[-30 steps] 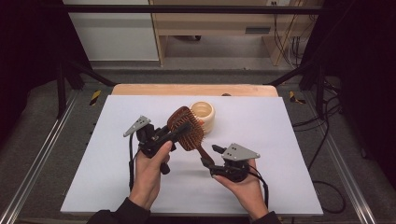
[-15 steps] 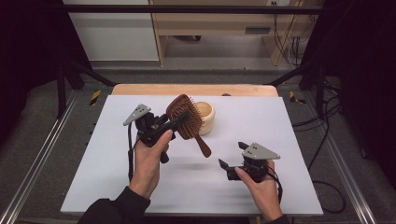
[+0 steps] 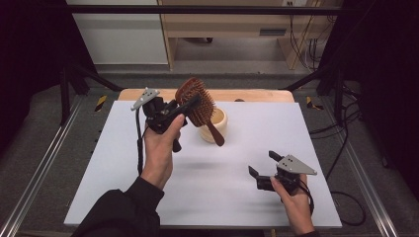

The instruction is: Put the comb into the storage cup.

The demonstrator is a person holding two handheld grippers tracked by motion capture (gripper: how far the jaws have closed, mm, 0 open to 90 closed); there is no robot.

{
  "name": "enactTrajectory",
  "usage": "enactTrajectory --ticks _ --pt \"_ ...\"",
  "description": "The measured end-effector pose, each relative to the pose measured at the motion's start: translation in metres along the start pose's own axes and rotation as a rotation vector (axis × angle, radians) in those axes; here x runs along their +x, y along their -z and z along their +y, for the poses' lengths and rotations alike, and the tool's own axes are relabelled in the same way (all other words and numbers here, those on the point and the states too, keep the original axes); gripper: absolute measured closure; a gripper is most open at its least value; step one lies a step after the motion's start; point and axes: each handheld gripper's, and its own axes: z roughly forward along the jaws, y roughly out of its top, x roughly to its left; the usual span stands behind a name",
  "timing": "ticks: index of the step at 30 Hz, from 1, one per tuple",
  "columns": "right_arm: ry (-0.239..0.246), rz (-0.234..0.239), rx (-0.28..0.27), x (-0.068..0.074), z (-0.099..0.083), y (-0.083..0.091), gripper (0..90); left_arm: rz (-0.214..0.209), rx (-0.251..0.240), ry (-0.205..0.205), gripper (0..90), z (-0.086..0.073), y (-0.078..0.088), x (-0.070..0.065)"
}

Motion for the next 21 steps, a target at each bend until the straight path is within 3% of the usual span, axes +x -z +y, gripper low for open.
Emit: enactTrajectory --ticks 11,21 --pt "-0.012 -0.011 -0.002 -0.001 -0.002 0.001 6.0 0.034 -0.029 -0.026 52.7 0.021 -0.022 0.006" --pt "-0.024 -0.015 -0.004 -0.005 -0.004 0.002 5.4 0.067 -0.041 -0.045 52.6 0.023 -0.048 0.014"
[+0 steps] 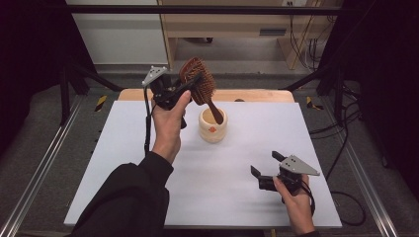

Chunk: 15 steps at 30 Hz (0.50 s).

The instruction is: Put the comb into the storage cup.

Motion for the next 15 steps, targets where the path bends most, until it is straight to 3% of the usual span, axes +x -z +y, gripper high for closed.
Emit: enactTrajectory --ticks 11,15 --pt "-0.012 -0.002 0.003 -0.001 -0.002 0.000 5.1 0.025 -0.027 -0.004 52.5 0.003 -0.019 0.000" --pt "-0.019 0.001 -0.005 0.001 -0.001 -0.001 5.1 0.047 -0.020 -0.028 52.5 0.002 -0.020 0.001"
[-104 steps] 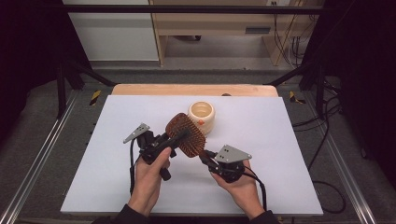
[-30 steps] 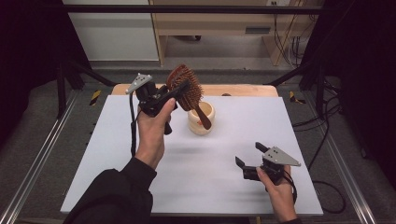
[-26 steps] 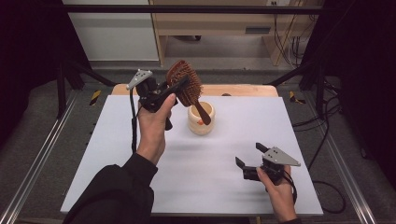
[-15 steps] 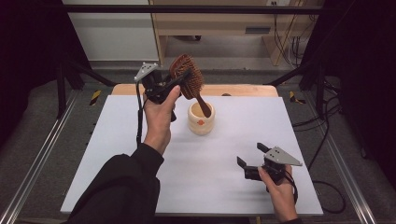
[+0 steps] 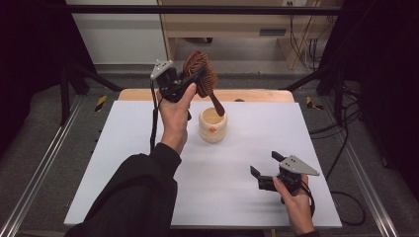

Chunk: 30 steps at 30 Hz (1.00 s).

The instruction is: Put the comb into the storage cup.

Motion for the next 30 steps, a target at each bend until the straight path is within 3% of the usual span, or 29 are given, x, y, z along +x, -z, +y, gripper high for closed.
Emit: enactTrajectory --ticks 13,25,30 --pt "0.000 -0.003 -0.007 -0.003 0.001 0.004 5.0 0.016 0.009 -0.030 52.4 -0.003 -0.004 -0.001" --pt "0.029 -0.031 -0.093 -0.025 -0.006 0.037 4.3 0.041 0.014 -0.065 52.3 -0.007 -0.008 -0.004" --pt "0.042 -0.043 -0.101 -0.032 -0.009 0.044 3.9 0.042 0.015 -0.069 52.3 -0.009 -0.011 -0.004"
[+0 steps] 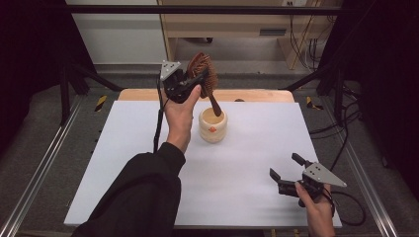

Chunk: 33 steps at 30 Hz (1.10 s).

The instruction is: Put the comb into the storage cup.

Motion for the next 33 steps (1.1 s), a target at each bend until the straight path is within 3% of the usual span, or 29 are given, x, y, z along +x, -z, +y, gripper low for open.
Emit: enactTrajectory --ticks 10,15,33 --pt "-0.003 0.000 0.014 -0.005 -0.001 -0.006 4.5 0.003 0.012 -0.025 52.2 -0.004 -0.004 -0.001" --pt "-0.028 -0.007 0.036 -0.007 -0.003 -0.010 4.7 0.003 0.021 -0.052 52.2 -0.008 -0.006 -0.005" --pt "-0.024 0.004 0.040 -0.007 -0.003 -0.011 5.3 -0.005 0.048 -0.095 52.2 -0.018 -0.010 -0.012"
